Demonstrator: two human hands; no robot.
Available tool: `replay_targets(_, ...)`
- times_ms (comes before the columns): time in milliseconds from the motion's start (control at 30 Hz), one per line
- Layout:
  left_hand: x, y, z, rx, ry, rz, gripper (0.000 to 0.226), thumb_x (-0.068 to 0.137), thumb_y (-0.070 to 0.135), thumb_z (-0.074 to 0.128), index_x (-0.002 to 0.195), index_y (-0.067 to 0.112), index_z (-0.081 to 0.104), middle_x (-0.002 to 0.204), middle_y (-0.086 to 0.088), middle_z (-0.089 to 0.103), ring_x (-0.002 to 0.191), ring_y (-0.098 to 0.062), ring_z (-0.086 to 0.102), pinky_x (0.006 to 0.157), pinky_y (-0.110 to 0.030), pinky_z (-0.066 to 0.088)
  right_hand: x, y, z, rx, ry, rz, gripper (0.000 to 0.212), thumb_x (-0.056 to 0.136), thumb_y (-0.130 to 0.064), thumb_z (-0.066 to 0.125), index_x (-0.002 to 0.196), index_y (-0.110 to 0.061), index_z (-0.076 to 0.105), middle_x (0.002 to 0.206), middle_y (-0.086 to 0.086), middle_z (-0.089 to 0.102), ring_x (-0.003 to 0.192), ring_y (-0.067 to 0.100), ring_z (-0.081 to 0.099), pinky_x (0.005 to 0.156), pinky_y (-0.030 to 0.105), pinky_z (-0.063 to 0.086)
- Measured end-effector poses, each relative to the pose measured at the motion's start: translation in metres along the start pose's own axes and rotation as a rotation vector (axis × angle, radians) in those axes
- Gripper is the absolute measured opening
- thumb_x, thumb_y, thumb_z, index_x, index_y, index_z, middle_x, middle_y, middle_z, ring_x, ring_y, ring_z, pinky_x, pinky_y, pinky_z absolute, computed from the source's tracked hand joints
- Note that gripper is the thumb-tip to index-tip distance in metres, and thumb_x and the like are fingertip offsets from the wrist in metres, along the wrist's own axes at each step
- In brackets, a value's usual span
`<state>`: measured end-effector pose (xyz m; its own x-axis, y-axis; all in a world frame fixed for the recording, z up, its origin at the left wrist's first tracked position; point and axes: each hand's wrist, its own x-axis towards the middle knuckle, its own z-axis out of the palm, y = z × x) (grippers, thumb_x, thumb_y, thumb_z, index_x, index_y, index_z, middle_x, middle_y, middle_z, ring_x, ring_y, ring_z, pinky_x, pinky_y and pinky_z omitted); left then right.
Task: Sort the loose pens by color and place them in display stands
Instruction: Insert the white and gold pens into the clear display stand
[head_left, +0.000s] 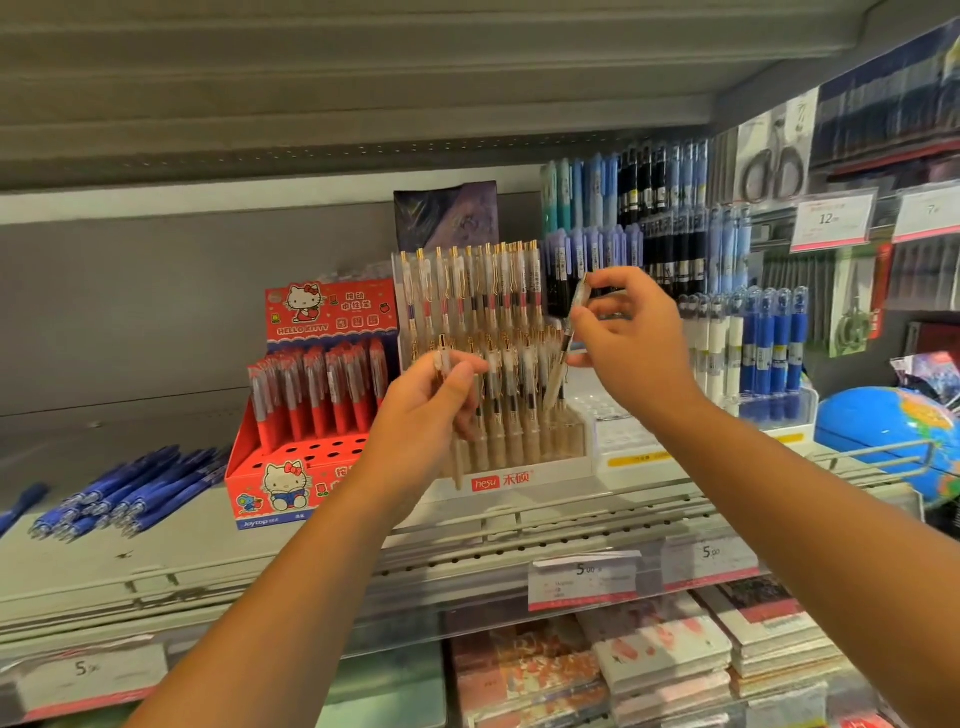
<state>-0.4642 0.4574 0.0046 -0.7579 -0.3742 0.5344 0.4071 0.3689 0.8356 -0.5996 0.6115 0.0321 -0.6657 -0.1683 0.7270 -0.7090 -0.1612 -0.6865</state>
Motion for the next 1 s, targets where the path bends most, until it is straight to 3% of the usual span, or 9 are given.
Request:
replay_targets(200,0.001,0.002,0.003,-0.337,-0.082,-0.206,0.042,0.099,0.009,0.026,0.108,0.01,0.067,0.078,-0.004,0.052,0.063,-0.015,0.045,0.058,-0.032,0.047,-0.002,0.018,0.006,-0.181,-0.067,-0.028,0.022,0.093,-0.013,0.064,0.111,-0.024,0.057,0.082,-0.004,0.061,0.07,0.015,0.067,0.054,0.025,0.059)
replay_targets(333,-0.001,0.007,0.005,-0.195,-0.033,-0.207,0.034,0.103,0.008,0.038,0.11,0.014,0.07,0.089,-0.008,0.051,0.074,-0.019,0.052,0.07,-0.037,0.055,-0.004,0.028,0.008,-0.3,-0.142,-0.008,0.021,0.092,-0.018,0.066,0.111,-0.025,0.059,0.083,-0.007,0.063,0.064,0.011,0.067,0.062,0.036,0.061)
replay_targets(400,-0.003,0.007,0.004,-0.104,-0.03,-0.165,0.03,0.103,0.01,0.044,0.111,0.021,0.07,0.092,-0.006,0.057,0.081,-0.018,0.058,0.073,-0.031,0.057,-0.009,0.032,0.009,-0.368,-0.198,-0.008,0.021,0.092,-0.019,0.065,0.11,-0.024,0.058,0.082,-0.008,0.062,0.064,0.013,0.065,0.063,0.039,0.059)
replay_targets(500,-0.005,0.006,0.002,0.059,0.004,-0.038,0.029,0.1,0.012,0.051,0.104,0.035,0.07,0.088,0.011,0.071,0.083,-0.003,0.066,0.071,-0.016,0.053,-0.015,0.035,0.011,-0.423,-0.222,-0.021,0.021,0.093,-0.019,0.063,0.108,-0.029,0.052,0.081,-0.011,0.061,0.061,0.012,0.063,0.058,0.034,0.055)
replay_targets(567,-0.005,0.008,0.001,0.066,0.039,0.015,0.026,0.097,0.011,0.057,0.102,0.033,0.069,0.091,0.011,0.074,0.085,0.002,0.067,0.073,-0.012,0.051,-0.014,0.034,0.012,-0.425,-0.224,-0.014,0.022,0.093,-0.019,0.063,0.106,-0.031,0.05,0.081,-0.011,0.06,0.062,0.011,0.062,0.056,0.029,0.051)
replay_targets(733,-0.005,0.012,0.001,0.085,0.087,0.015,0.016,0.09,0.011,0.067,0.101,0.023,0.069,0.098,-0.001,0.073,0.093,-0.012,0.069,0.079,-0.02,0.055,-0.015,0.033,0.01,-0.386,-0.225,0.009,0.026,0.092,-0.015,0.063,0.113,-0.029,0.056,0.086,-0.009,0.061,0.068,0.011,0.063,0.058,0.028,0.052)
replay_targets(867,-0.003,0.016,0.001,0.108,0.127,0.017,0.013,0.089,0.009,0.069,0.091,0.022,0.069,0.092,-0.003,0.071,0.086,-0.017,0.069,0.068,-0.026,0.059,-0.022,0.029,0.008,-0.385,-0.138,-0.04,0.049,0.087,-0.01,0.06,0.131,-0.028,0.046,0.108,-0.006,0.053,0.086,0.007,0.058,0.067,0.024,0.047)
replay_targets(1000,0.003,0.021,0.006,0.132,0.163,0.07,0.012,0.087,0.008,0.07,0.088,0.019,0.069,0.086,-0.007,0.07,0.081,-0.022,0.069,0.068,-0.032,0.06,-0.03,0.013,0.007,-0.123,-0.172,-0.103,0.037,0.086,-0.009,0.064,0.113,-0.028,0.048,0.101,-0.006,0.058,0.086,0.005,0.059,0.067,0.021,0.051)
